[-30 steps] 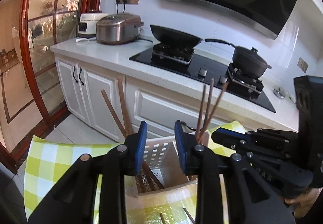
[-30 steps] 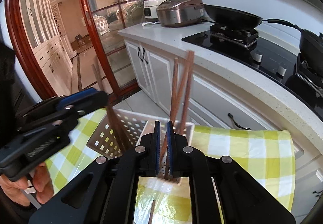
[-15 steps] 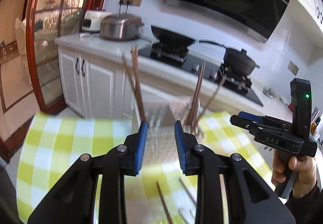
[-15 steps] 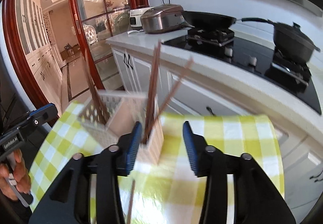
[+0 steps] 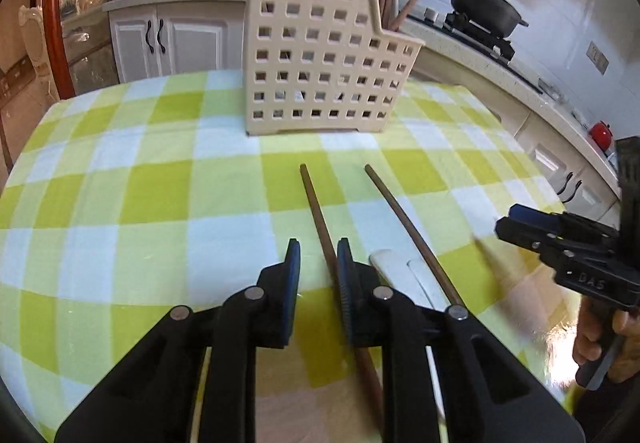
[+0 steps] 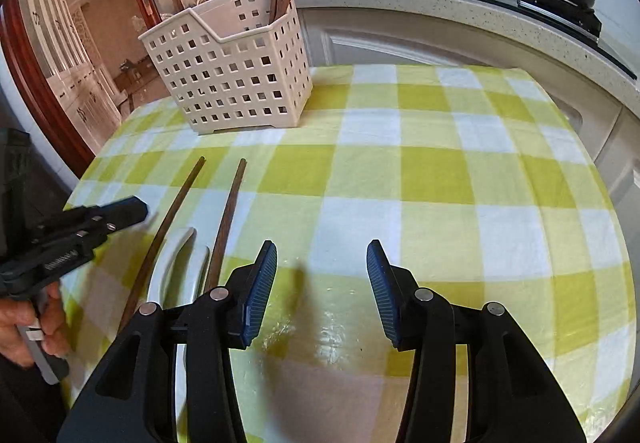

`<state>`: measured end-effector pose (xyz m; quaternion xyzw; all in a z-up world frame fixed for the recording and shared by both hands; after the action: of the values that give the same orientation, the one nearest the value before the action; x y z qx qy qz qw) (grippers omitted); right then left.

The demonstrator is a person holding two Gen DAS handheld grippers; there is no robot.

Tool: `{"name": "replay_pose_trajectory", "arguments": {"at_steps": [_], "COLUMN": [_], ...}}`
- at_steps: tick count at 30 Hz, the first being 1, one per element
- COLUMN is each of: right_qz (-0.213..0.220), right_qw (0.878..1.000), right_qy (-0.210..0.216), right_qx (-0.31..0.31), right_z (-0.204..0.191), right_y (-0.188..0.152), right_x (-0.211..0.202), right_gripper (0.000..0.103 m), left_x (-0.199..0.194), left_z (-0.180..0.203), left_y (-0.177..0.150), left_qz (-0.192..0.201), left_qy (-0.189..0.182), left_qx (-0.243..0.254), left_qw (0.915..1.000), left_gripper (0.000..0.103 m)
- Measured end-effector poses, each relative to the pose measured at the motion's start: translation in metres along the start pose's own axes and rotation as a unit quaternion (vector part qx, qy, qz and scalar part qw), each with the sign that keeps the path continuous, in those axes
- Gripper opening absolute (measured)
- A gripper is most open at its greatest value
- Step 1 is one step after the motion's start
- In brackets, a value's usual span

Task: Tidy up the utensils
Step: 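Move both tools back down to the last chopsticks on the cloth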

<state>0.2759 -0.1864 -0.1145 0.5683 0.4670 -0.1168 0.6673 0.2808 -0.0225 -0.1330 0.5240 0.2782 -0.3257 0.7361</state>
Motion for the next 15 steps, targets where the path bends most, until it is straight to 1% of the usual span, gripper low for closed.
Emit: {"name": "replay_pose_trajectory", "arguments": {"at_steps": [6, 9, 11, 12, 15], "right_qz": [-0.001, -0.005, -0.008, -0.009, -0.014], "right_qw": [1.0, 1.0, 1.0, 1.0, 0.999], "right_qy": [0.011, 0.012, 0.013, 0.014, 0.017], "right_qx": [-0.013, -0.018, -0.02, -0.022, -0.034], "right_z": [-0.014, -0.018, -0.021, -0.023, -0.033], "right_y": [-0.001, -0.001, -0.001, 0.0, 0.0], "right_x": [0.001, 0.002, 0.004, 0.005, 0.007], "right_gripper": [0.048, 0.048, 0.048, 0.048, 0.048], "left_x": [0.016, 0.019, 0.02, 0.02, 0.017], "left_z": [0.007, 0.009, 0.01, 0.01, 0.006], "left_y": [-0.005, -0.005, -0.005, -0.005, -0.007], "left_qz": [-0.015, -0.012, -0.009, -0.006, -0.004], "left_qy": [0.013, 0.025, 0.034, 0.041, 0.043], "left_qx": [0.022, 0.039, 0.051, 0.059, 0.069], "left_qw": [0.9996, 0.9988, 0.9981, 0.9974, 0.9967], "left_gripper": [0.018, 0.018, 0.015, 0.01, 0.009]}}
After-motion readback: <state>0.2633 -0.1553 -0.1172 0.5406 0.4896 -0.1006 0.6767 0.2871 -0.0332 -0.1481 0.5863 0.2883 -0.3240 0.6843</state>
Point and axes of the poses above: each gripper's, at about its wrist camera, not at the fingertips, and x roughly the way its jaws point, z to its right, y to its top, the point moved 10 cm from there along x, roughly the way its jaws point, and after that the axes turned 11 degrees about -x, right-handed, at the moved point
